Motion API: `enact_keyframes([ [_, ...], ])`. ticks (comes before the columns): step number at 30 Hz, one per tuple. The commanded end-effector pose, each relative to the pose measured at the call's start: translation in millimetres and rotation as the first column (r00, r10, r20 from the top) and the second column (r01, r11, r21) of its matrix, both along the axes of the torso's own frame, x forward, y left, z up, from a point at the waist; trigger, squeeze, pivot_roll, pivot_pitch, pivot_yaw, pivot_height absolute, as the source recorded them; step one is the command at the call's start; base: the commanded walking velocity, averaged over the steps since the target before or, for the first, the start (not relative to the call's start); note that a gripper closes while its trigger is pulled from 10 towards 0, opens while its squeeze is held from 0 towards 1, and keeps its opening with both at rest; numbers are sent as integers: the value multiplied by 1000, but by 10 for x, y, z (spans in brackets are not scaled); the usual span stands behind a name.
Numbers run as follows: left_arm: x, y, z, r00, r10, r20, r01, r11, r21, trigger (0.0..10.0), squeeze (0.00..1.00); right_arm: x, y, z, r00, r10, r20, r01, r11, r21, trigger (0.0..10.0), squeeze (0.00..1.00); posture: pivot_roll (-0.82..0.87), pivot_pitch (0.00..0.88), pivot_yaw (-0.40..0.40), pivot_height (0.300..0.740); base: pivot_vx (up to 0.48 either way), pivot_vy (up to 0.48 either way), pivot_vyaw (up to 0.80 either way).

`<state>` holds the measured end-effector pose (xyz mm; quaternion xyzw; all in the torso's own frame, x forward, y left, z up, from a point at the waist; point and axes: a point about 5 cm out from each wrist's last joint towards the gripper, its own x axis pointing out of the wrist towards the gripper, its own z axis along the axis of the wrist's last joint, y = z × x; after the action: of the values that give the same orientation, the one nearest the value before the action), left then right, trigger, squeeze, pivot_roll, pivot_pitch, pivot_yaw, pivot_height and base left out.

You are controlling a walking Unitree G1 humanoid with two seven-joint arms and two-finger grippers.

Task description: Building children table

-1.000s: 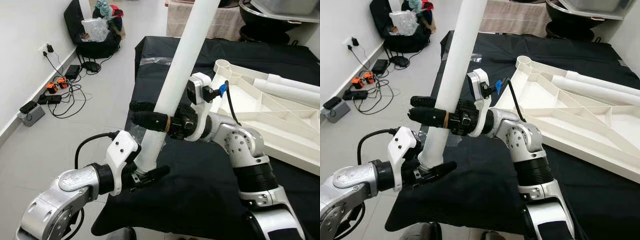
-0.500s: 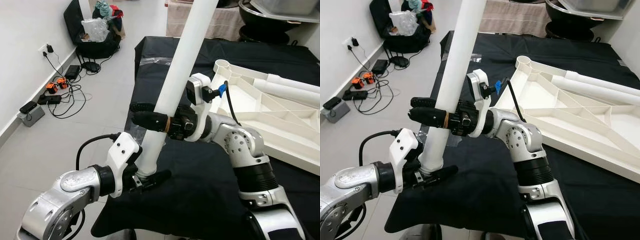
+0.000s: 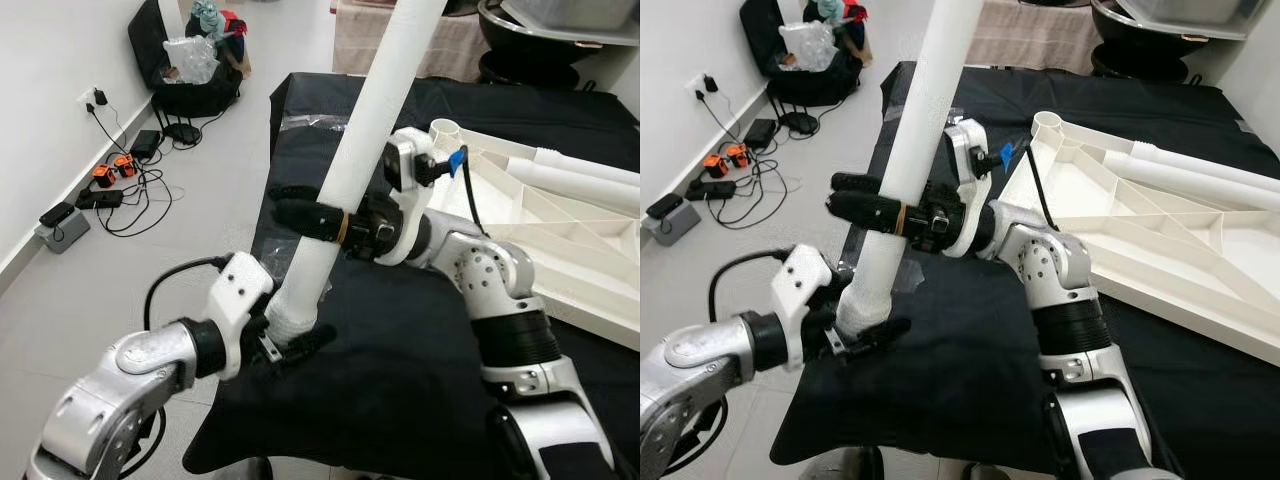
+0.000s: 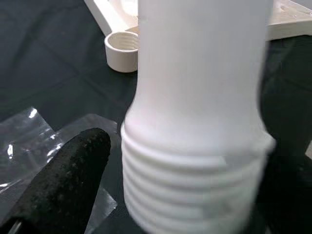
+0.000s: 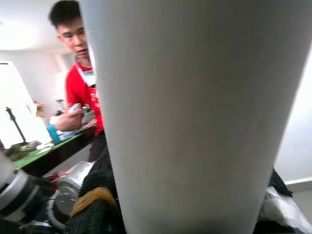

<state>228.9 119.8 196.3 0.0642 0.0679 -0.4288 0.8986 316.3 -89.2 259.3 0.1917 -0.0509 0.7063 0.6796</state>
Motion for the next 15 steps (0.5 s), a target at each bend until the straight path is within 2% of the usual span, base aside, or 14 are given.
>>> enact_keyframes([
  [1,-13,8,-6,1000,-1,-2,2,1000,9,10000,0,43,-52,78,999,-32,36,32,999,11,0,0,116,115,-34,740,0,0,0],
  [6,-35,33,-70,999,41,-6,-41,999,23,10000,0,239,-249,195,983,-173,62,173,985,12,0,0,118,111,-36,740,0,0,0],
  [7,-35,33,-70,999,41,-6,-41,999,23,10000,0,239,-249,195,983,-173,62,173,985,12,0,0,118,111,-36,740,0,0,0],
  [8,-51,29,-96,999,52,-8,-52,998,30,10000,0,296,-326,230,972,-223,77,223,975,10,0,0,118,107,-36,740,0,0,0],
  [9,-51,29,-96,999,52,-8,-52,998,30,10000,0,296,-326,230,972,-223,77,223,975,10,0,0,118,107,-36,740,0,0,0],
  [12,-90,0,-147,998,61,-16,-60,997,43,10000,0,382,-467,296,945,-307,116,308,951,5,0,0,120,105,-38,740,0,0,0],
  [15,-118,-32,-168,998,61,-21,-60,997,42,10000,0,439,-520,307,922,-359,144,365,931,-22,0,0,123,107,-38,740,0,0,0],
])
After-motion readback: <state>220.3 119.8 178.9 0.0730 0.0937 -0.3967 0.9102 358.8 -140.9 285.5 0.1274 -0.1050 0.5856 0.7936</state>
